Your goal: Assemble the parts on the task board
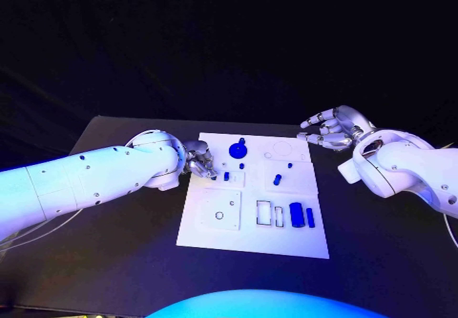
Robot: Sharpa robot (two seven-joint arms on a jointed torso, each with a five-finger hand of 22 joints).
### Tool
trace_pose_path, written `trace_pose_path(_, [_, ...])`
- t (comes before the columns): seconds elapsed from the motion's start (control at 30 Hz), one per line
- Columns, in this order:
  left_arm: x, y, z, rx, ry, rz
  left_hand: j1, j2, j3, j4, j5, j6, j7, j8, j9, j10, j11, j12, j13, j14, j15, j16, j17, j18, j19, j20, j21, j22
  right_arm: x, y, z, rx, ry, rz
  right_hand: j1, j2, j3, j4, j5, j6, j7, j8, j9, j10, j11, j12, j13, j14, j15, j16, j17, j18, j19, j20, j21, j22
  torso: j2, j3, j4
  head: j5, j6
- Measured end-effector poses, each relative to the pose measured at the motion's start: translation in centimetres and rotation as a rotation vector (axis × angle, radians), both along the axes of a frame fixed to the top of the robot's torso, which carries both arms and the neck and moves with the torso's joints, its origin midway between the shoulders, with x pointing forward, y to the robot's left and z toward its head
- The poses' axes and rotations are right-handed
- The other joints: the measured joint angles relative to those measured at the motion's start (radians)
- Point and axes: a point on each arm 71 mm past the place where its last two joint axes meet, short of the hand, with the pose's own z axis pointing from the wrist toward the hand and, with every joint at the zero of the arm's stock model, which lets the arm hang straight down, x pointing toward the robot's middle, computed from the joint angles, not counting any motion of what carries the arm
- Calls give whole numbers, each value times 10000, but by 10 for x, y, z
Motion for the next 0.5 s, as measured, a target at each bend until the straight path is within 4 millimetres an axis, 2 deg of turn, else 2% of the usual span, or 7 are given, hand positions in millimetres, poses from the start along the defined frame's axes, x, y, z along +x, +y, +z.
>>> trace_pose_path(0.5, [1,-5,-3,59,237,-8,-22,-21,28,28,0,58,-15,12,-28,1,3,51,16,0,0,0,0,0,0,0,0,-1,0,0,0,1,-1,1,0,0,0,0,0,0,0,-1,0,0,0,-1,3,0,0,0,-1,0,0,0,0,-1,3,5,-4,-10,-35])
